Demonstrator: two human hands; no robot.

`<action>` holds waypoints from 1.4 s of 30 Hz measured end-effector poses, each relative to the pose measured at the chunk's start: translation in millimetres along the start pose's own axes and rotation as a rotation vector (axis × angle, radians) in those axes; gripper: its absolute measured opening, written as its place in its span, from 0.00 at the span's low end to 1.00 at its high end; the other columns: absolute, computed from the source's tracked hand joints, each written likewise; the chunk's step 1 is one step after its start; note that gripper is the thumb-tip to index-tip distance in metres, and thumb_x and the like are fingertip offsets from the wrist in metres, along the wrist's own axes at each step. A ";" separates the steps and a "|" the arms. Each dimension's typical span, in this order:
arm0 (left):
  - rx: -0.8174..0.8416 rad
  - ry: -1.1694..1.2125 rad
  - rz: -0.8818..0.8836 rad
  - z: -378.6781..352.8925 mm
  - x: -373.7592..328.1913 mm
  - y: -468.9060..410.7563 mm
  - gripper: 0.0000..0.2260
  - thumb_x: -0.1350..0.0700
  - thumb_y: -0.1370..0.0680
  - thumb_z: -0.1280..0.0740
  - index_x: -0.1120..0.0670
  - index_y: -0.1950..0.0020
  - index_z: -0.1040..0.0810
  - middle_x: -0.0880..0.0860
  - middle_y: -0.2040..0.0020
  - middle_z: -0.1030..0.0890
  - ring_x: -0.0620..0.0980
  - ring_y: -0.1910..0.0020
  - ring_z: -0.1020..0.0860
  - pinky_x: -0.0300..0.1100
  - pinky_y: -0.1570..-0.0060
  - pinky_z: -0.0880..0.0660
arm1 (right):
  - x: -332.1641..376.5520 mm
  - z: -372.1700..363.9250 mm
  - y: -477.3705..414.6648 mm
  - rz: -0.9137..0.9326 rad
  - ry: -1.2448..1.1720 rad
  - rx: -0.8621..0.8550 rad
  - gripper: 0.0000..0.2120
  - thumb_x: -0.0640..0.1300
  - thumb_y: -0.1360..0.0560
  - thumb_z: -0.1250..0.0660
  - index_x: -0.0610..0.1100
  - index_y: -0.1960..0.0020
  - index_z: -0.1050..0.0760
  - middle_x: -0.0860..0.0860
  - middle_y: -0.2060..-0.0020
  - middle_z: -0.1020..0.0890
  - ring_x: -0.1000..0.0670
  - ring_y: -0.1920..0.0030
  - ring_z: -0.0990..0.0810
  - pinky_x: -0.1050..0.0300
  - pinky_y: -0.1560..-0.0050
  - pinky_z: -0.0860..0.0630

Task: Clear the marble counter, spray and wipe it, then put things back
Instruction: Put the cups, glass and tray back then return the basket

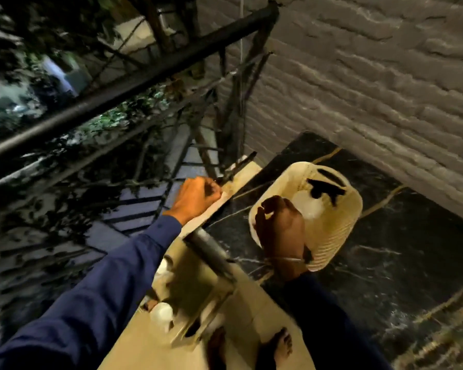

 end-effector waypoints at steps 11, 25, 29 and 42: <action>0.054 0.050 0.409 7.5 199.9 147.3 0.09 0.51 0.30 0.30 0.52 0.54 0.16 0.50 0.58 0.14 0.49 0.58 0.15 0.48 0.55 0.18 | 87.2 -196.9 72.3 0.313 0.047 0.609 0.02 0.41 0.29 0.34 0.43 0.57 0.23 0.42 0.60 0.18 0.38 0.57 0.19 0.51 0.61 0.24; 0.094 0.160 0.876 -167.9 249.8 246.2 0.27 0.44 0.36 0.22 0.51 0.40 0.21 0.52 0.45 0.17 0.53 0.45 0.19 0.41 0.47 0.24 | 26.4 -364.4 197.9 0.484 0.179 1.348 0.38 0.41 0.29 0.29 0.41 0.24 0.42 0.43 0.25 0.39 0.44 0.24 0.43 0.55 0.25 0.49; -0.009 0.132 0.918 -194.3 260.9 244.2 0.24 0.43 0.37 0.24 0.49 0.44 0.22 0.50 0.49 0.18 0.51 0.51 0.18 0.37 0.55 0.25 | 18.2 -380.3 205.2 0.554 0.165 1.162 0.30 0.42 0.34 0.26 0.47 0.33 0.29 0.47 0.36 0.24 0.44 0.36 0.27 0.54 0.34 0.33; -0.106 -0.001 0.666 -60.3 181.7 211.2 0.36 0.46 0.41 0.20 0.49 0.37 0.29 0.51 0.51 0.16 0.54 0.54 0.17 0.44 0.57 0.19 | 70.5 -242.0 132.4 0.302 -0.022 0.755 0.28 0.50 0.40 0.23 0.46 0.42 0.26 0.46 0.53 0.16 0.41 0.53 0.18 0.53 0.55 0.22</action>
Point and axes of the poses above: each hand's wrist, its own y-axis away from the middle knuckle, its own z-axis out of the back of the hand, x = y × z, the point moved 1 cm from there along -y, towards the middle knuckle
